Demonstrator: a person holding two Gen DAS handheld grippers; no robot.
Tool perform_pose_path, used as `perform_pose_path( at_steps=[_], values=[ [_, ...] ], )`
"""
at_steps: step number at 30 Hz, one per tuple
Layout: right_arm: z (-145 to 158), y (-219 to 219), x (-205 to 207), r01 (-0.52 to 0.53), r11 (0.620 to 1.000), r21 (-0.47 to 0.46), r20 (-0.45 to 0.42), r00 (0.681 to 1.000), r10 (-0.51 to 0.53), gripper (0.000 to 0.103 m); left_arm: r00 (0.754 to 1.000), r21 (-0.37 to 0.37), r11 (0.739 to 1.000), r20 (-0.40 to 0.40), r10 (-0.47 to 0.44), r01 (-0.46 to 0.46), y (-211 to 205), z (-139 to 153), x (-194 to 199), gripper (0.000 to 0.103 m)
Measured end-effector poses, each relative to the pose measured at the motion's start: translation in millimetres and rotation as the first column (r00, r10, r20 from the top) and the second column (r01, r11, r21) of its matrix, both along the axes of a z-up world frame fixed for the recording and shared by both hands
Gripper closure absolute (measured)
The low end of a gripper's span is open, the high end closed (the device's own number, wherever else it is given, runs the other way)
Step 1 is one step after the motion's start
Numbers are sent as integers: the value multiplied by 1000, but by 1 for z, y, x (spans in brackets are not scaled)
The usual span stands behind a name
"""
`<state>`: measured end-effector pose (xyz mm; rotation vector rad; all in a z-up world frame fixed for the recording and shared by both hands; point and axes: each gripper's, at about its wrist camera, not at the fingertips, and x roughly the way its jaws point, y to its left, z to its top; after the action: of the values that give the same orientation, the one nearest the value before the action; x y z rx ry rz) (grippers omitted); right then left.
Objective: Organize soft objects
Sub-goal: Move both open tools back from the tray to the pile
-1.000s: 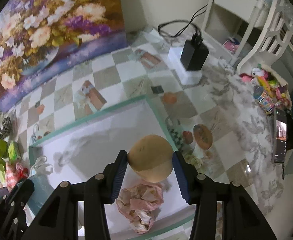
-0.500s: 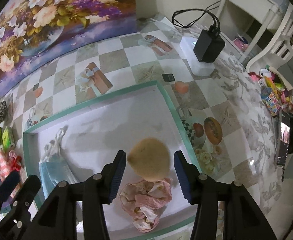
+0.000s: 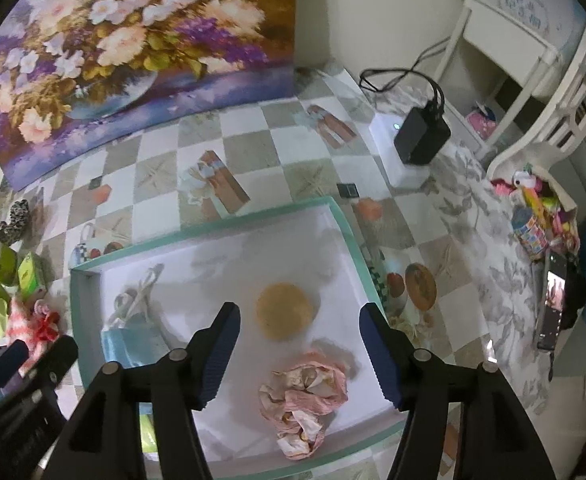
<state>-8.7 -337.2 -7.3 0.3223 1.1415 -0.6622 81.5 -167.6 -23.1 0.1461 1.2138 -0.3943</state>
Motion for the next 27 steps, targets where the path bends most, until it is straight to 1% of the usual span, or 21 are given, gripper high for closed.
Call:
perform_pose_path(
  at_steps=[6, 11, 13, 15, 16, 17, 20, 24, 25, 26, 27],
  values=[
    [6, 10, 4, -18, 1000, -4, 14, 1000, 18, 34, 995, -21, 995, -12, 95, -95, 33, 6, 22, 18],
    [7, 17, 7, -31, 1000, 6, 25, 999, 31, 34, 979, -21, 979, -3, 202, -202, 74, 13, 44, 18],
    [8, 21, 9, -40, 999, 1, 28, 999, 40, 34, 966, -15, 966, 8, 257, -257, 96, 17, 53, 18],
    [9, 27, 12, -55, 998, -1, 30, 998, 55, 34, 945, 0, 946, 21, 325, -325, 123, 19, 63, 18],
    [10, 31, 14, -66, 998, 0, 31, 997, 66, 34, 939, 5, 939, 23, 344, -344, 131, 20, 66, 18],
    [10, 34, 15, -74, 997, 0, 33, 997, 74, 34, 924, 16, 924, 27, 381, -382, 147, 19, 72, 18],
    [12, 45, 21, -103, 995, -7, 33, 994, 104, 34, 890, 36, 889, 28, 455, -456, 181, 17, 80, 18],
    [11, 64, 30, -150, 989, -14, 28, 988, 150, 34, 851, 51, 850, 22, 524, -525, 215, 11, 85, 18],
    [10, 69, 32, -161, 987, -12, 26, 987, 161, 34, 845, 57, 843, 23, 535, -535, 221, 10, 86, 18],
    [9, 74, 35, -172, 985, -9, 26, 985, 172, 33, 834, 68, 832, 29, 550, -551, 229, 8, 87, 17],
    [9, 78, 38, -181, 983, -7, 25, 983, 181, 33, 828, 75, 824, 36, 560, -561, 232, 8, 87, 13]
  ],
)
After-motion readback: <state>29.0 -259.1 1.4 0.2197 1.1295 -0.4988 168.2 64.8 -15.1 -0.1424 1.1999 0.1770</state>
